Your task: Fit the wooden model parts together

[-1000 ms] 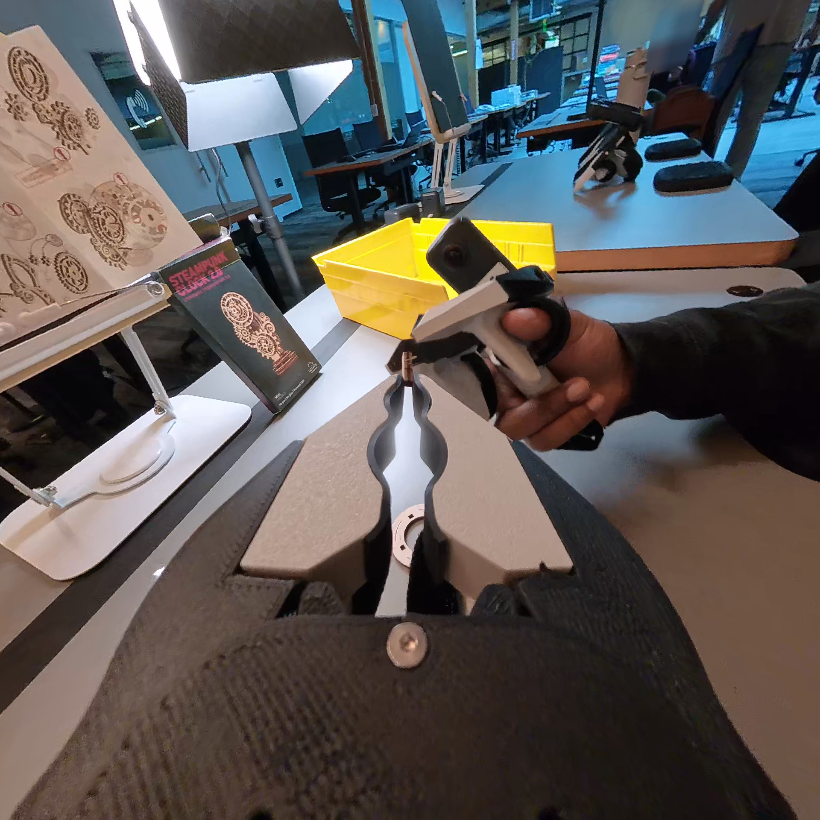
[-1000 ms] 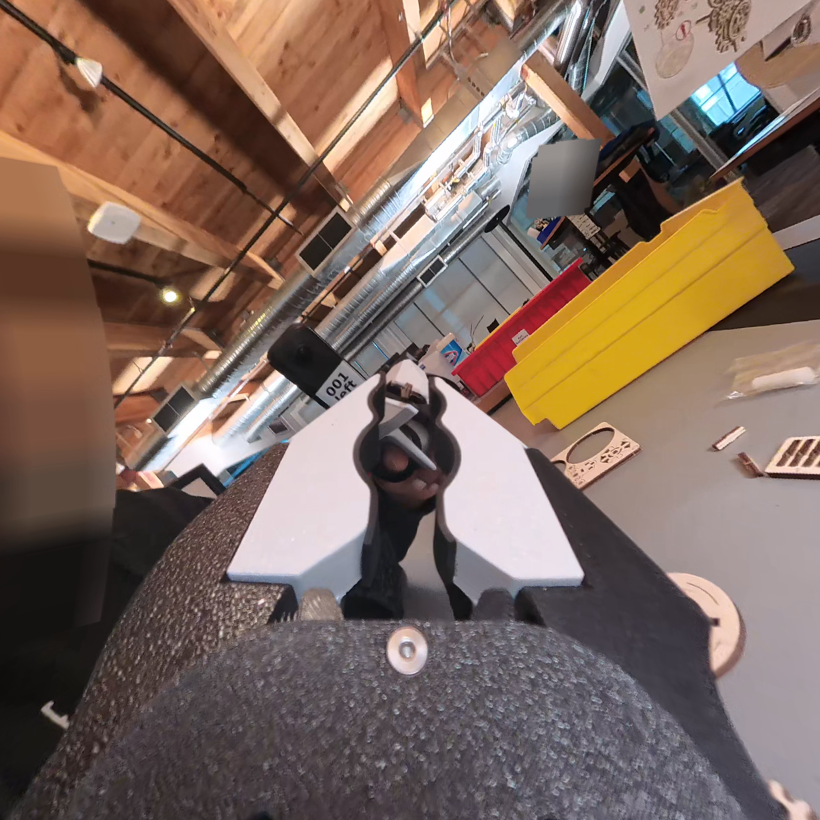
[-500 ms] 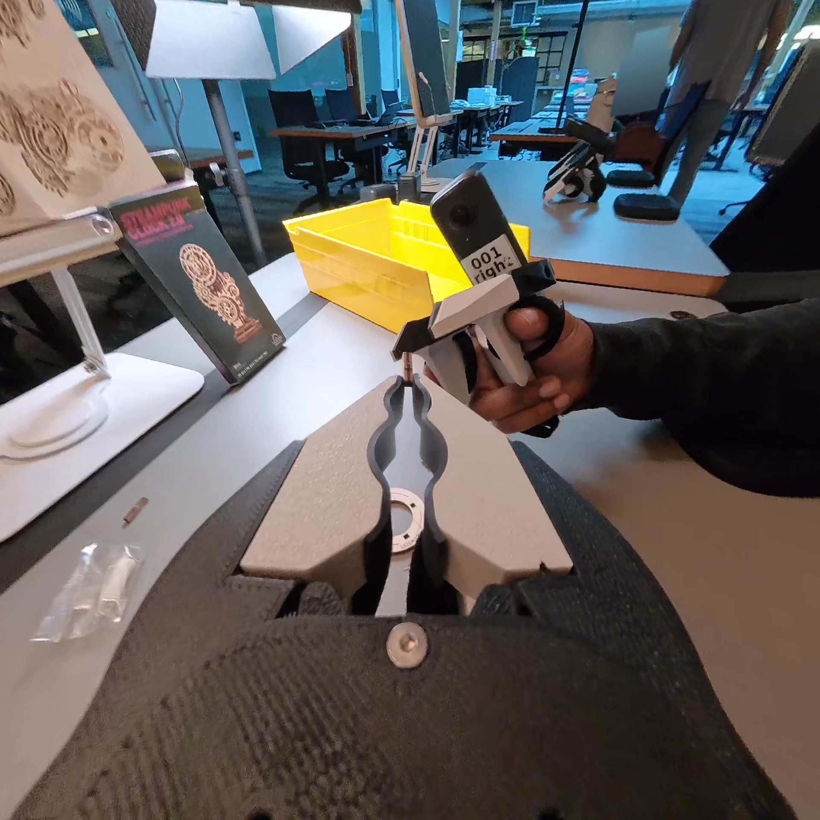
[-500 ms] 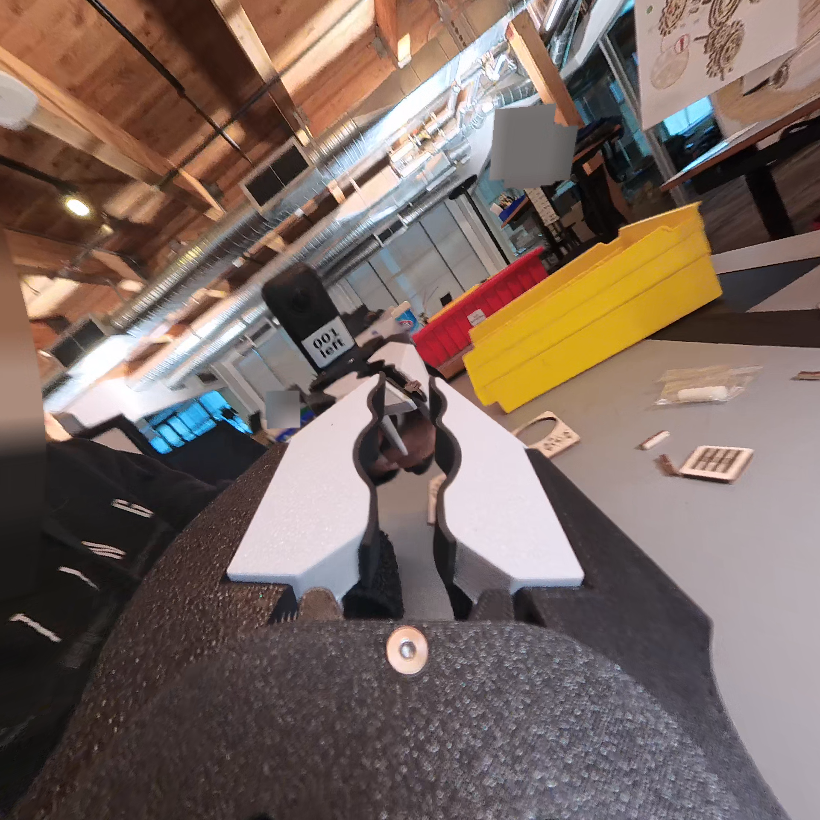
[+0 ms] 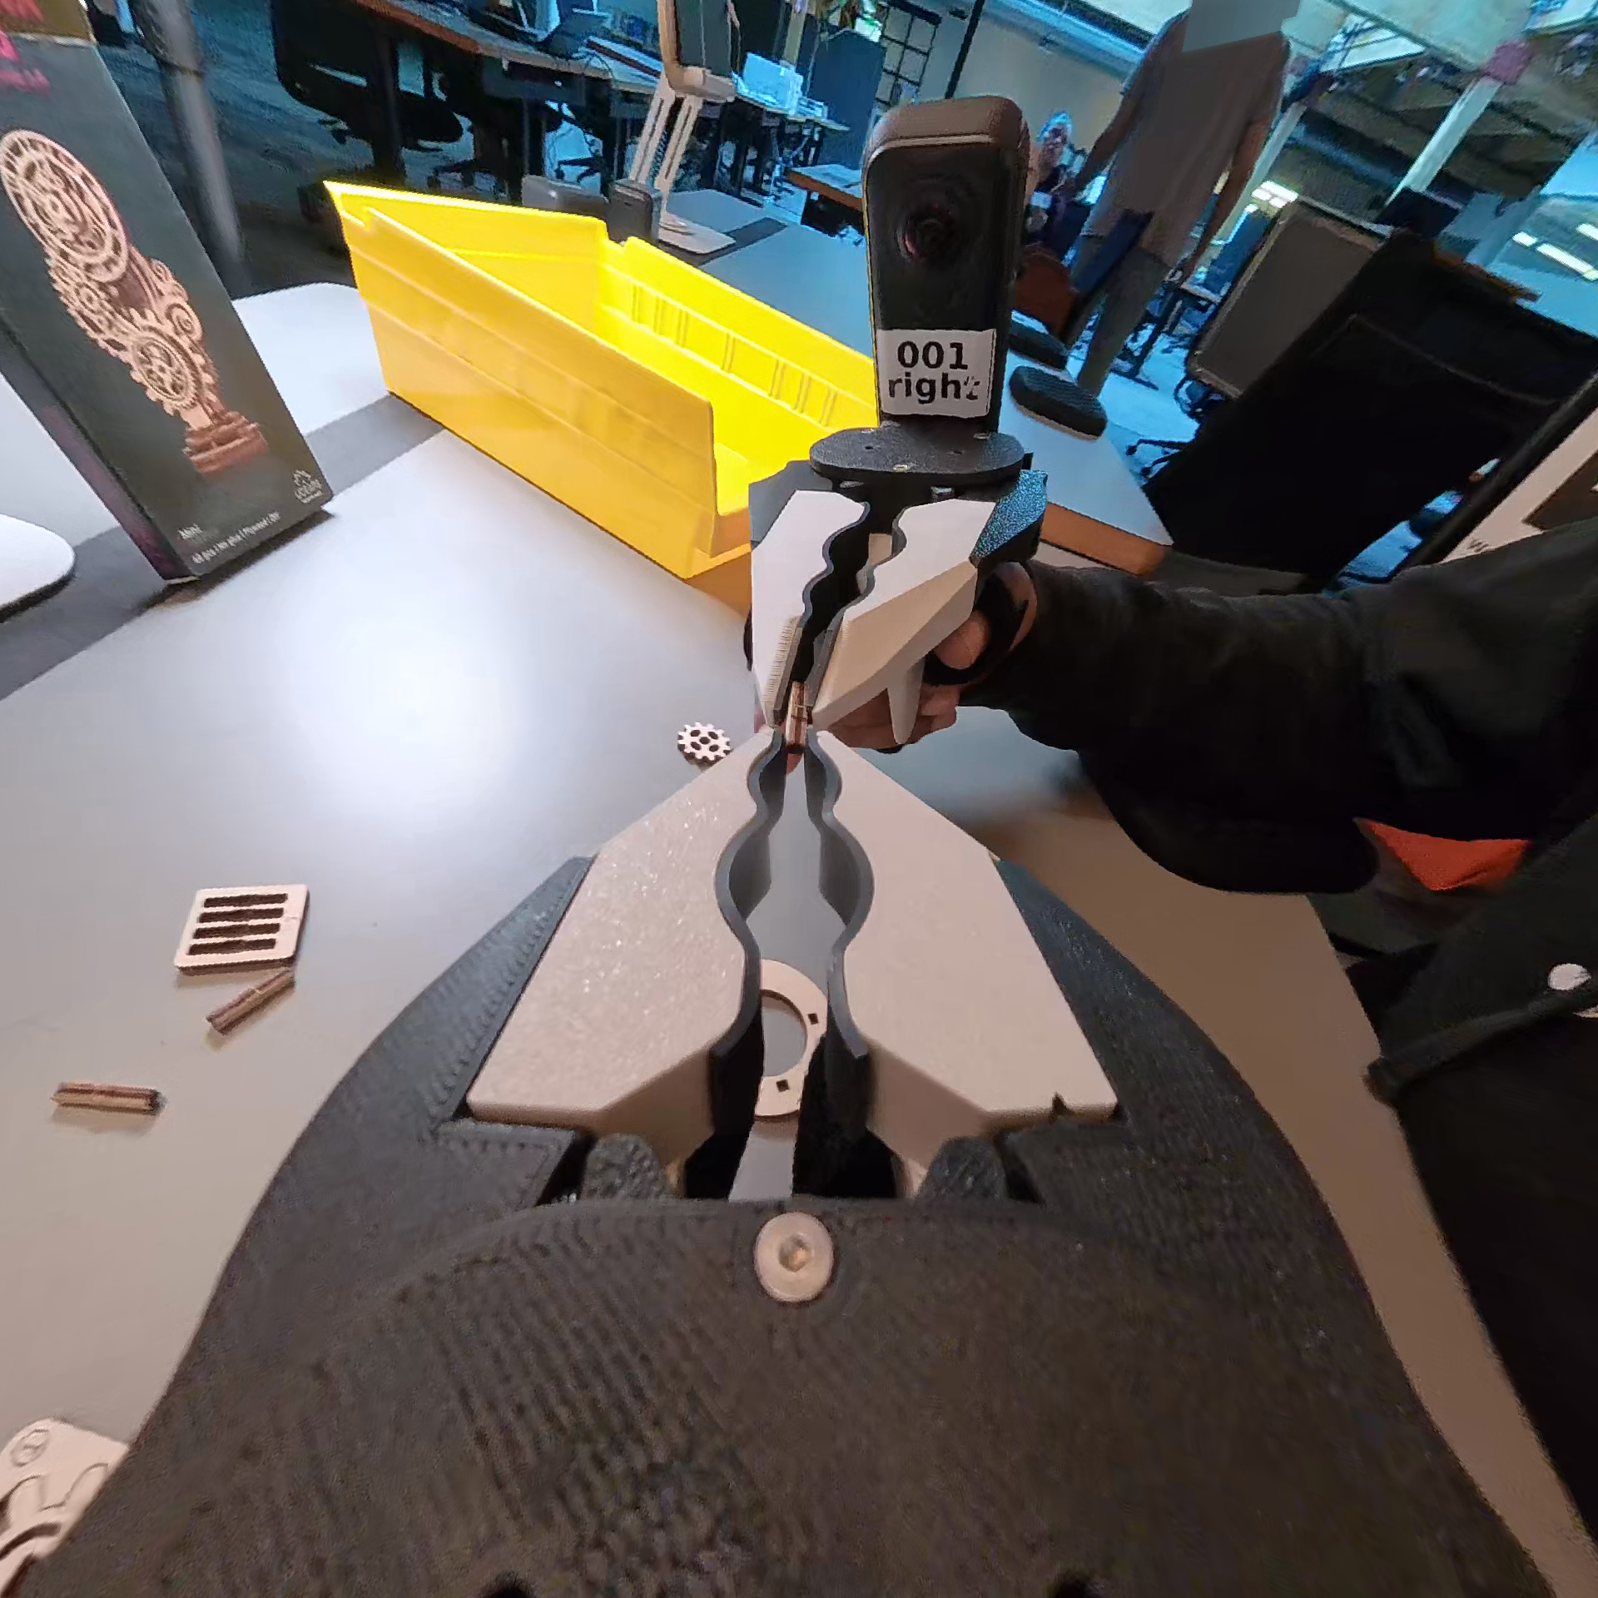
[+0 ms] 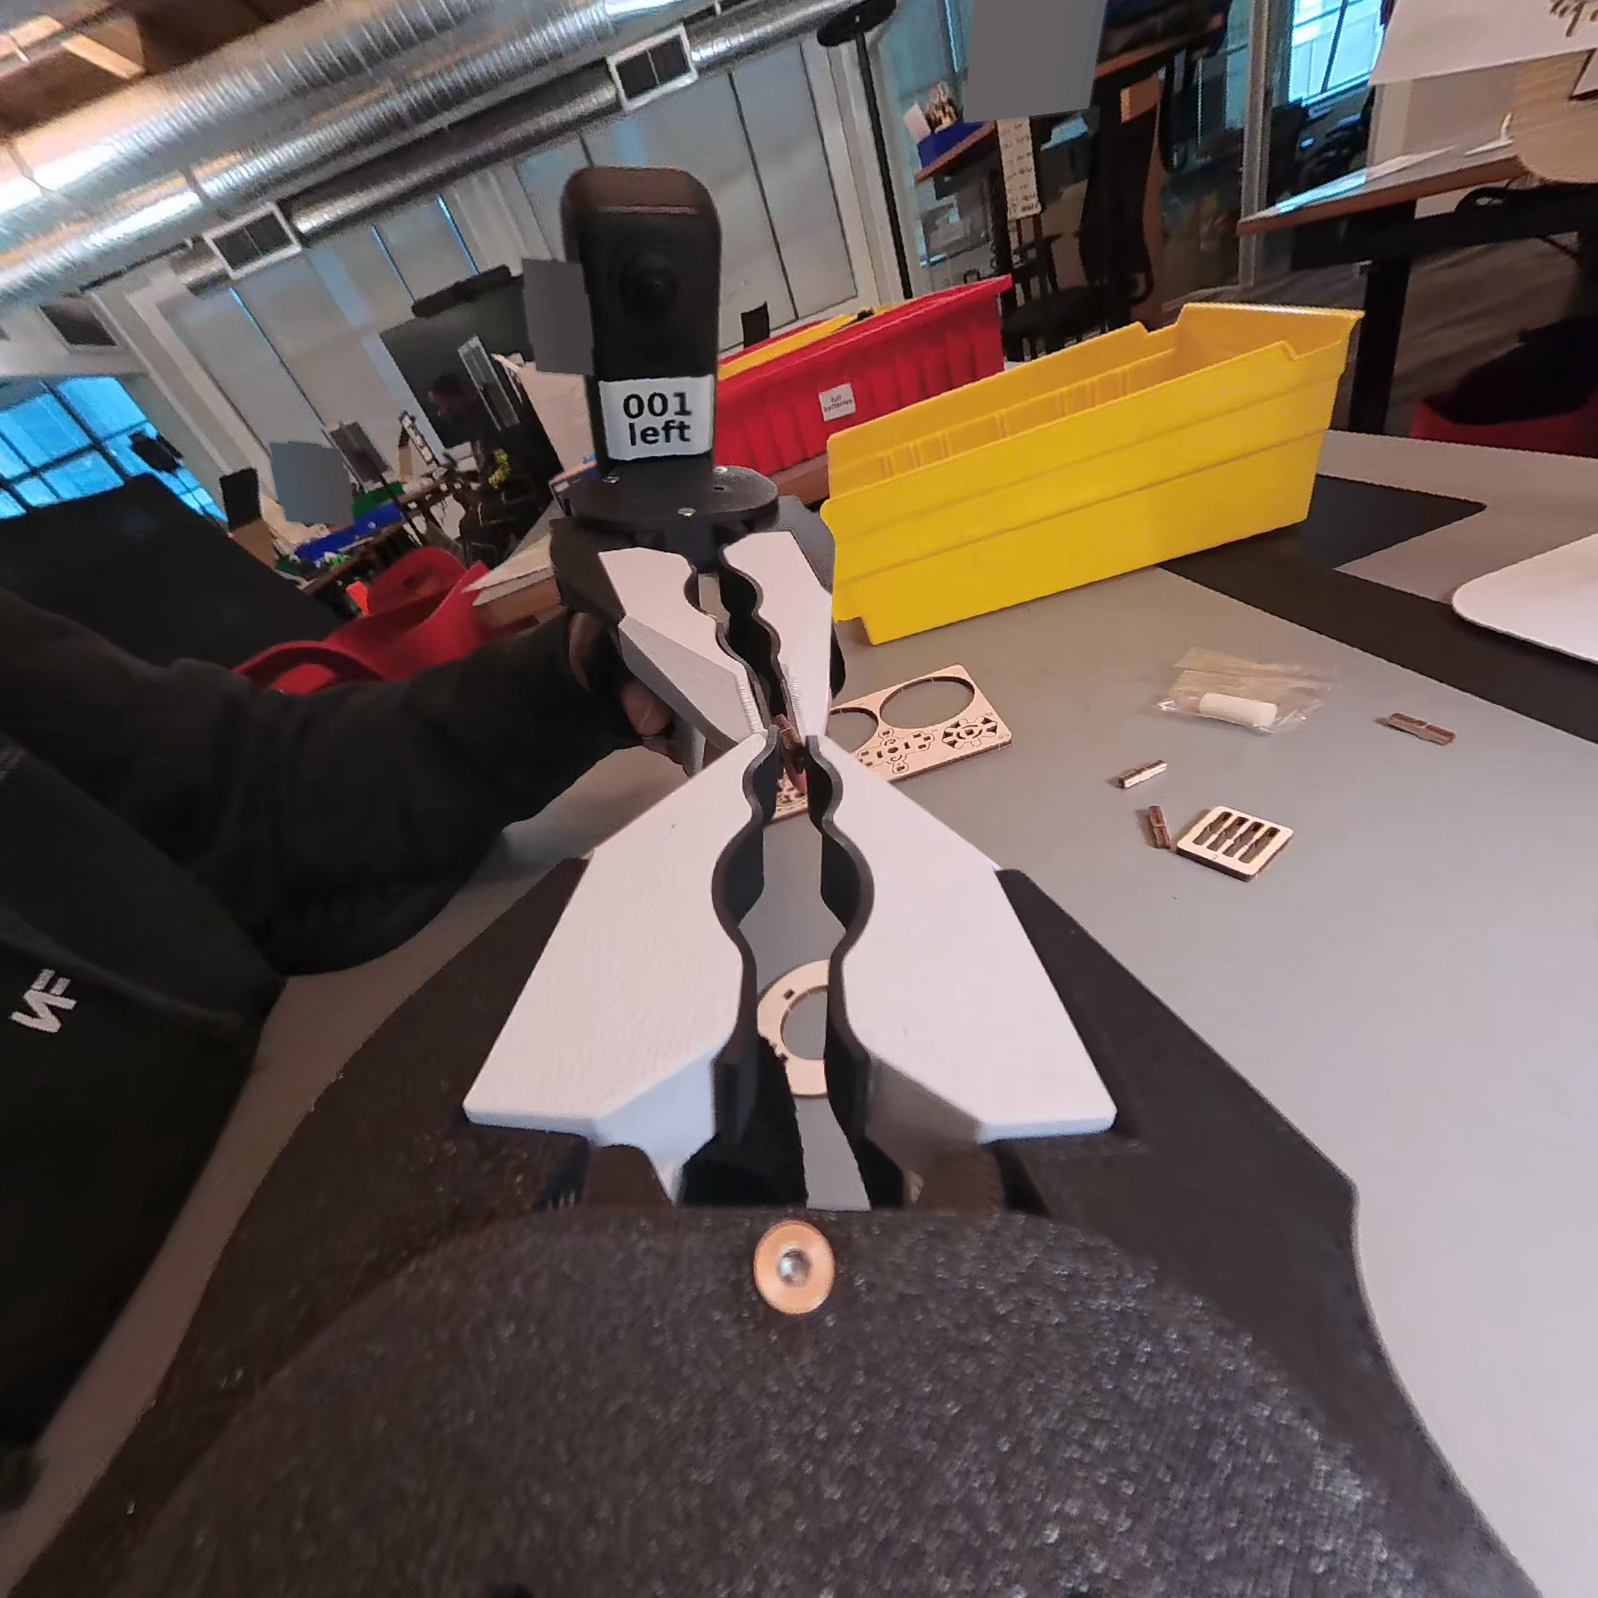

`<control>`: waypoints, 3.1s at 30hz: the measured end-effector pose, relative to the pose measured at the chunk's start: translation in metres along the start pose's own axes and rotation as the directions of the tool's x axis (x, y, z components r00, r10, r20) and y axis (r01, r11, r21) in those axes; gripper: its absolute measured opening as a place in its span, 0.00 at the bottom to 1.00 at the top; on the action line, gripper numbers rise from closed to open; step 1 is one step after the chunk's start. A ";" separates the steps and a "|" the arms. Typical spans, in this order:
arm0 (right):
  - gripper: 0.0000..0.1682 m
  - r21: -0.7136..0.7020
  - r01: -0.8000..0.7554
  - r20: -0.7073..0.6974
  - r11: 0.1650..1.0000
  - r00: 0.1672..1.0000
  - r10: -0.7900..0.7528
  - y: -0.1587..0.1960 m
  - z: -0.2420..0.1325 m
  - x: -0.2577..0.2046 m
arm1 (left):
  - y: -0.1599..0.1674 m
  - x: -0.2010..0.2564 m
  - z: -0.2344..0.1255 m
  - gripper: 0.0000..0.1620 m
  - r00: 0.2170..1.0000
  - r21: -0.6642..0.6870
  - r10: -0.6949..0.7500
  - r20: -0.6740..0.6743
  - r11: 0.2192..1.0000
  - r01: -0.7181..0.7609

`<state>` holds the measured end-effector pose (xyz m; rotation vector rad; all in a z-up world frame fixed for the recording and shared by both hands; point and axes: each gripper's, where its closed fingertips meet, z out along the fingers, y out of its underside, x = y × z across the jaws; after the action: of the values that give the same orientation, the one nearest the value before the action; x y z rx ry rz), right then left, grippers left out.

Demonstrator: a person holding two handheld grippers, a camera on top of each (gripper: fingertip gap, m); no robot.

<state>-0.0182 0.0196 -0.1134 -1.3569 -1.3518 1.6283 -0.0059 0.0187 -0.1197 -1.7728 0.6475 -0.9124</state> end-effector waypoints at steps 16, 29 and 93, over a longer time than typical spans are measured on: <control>0.00 -0.030 -0.529 0.037 0.848 0.848 0.529 0.017 -0.002 0.021 | 0.014 -0.024 0.002 0.09 0.951 -0.109 0.239 0.196 0.969 -0.221; 0.03 0.016 -0.401 0.036 0.916 0.916 0.400 0.007 -0.001 0.018 | 0.008 -0.018 0.006 0.02 0.956 -0.057 0.231 0.182 0.973 -0.224; 0.01 -0.032 -0.035 0.109 0.999 0.993 0.038 0.000 -0.005 -0.016 | 0.001 -0.013 -0.015 0.25 0.995 -0.038 0.052 0.086 0.998 -0.049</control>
<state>-0.0086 0.0073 -0.1077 -1.3337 -1.4277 1.7358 -0.0259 0.0209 -0.1208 -1.8092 0.6528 -0.7895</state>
